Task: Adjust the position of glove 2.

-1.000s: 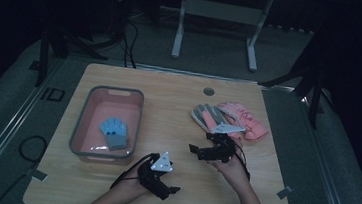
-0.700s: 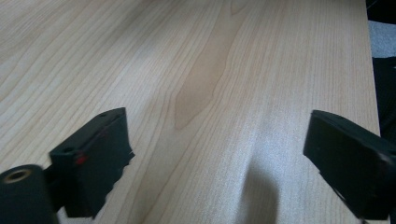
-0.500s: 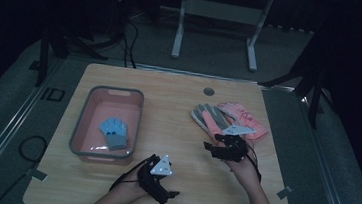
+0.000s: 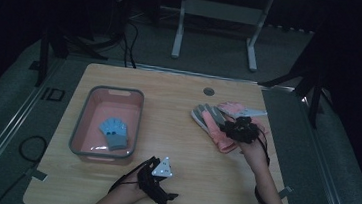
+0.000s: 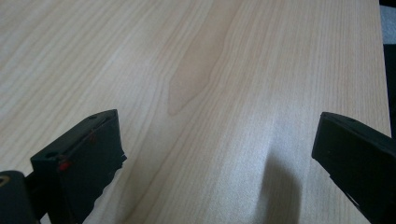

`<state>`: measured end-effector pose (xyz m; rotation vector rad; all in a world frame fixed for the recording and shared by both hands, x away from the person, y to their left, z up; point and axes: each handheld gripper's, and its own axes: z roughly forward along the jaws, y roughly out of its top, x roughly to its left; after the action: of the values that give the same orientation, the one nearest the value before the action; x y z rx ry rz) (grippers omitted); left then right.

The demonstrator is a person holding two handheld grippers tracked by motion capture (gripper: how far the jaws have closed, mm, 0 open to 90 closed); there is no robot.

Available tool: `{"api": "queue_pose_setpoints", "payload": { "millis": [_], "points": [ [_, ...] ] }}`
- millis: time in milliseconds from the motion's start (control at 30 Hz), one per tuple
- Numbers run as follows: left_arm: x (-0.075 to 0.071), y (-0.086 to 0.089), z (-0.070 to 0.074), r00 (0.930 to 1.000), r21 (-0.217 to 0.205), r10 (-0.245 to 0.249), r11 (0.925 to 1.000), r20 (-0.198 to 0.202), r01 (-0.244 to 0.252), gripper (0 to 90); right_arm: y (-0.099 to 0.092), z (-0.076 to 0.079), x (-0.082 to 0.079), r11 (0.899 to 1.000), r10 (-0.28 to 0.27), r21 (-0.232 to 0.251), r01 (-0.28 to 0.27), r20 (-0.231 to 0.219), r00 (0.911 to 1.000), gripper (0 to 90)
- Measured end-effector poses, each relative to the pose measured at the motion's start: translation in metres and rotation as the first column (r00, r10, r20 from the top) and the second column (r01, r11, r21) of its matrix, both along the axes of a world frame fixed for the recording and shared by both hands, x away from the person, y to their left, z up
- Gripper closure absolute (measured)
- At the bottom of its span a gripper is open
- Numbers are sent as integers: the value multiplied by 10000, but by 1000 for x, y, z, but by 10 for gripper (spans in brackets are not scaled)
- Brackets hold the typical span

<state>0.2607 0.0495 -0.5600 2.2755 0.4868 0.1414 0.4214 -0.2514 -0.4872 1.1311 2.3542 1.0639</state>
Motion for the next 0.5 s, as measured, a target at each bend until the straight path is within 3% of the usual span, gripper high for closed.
{"api": "queue_pose_setpoints", "payload": {
  "millis": [300, 400, 500],
  "points": [
    [0, 1, 0, 10000, -61, -32, 10000, 17, 32, 20, -1, -16, 39, 9997, 106, -193, -116, -510, 9986, 630],
    [0, 1, 0, 10000, -66, -67, 10000, 32, 68, 20, 5, -34, 52, 9963, 114, -833, -198, -996, 9950, 629],
    [0, 1, -1, 10000, -78, -47, 10000, 67, 47, 20, 8, -40, 53, 9952, 225, -926, -309, -907, 9956, 642]
  ]
}}
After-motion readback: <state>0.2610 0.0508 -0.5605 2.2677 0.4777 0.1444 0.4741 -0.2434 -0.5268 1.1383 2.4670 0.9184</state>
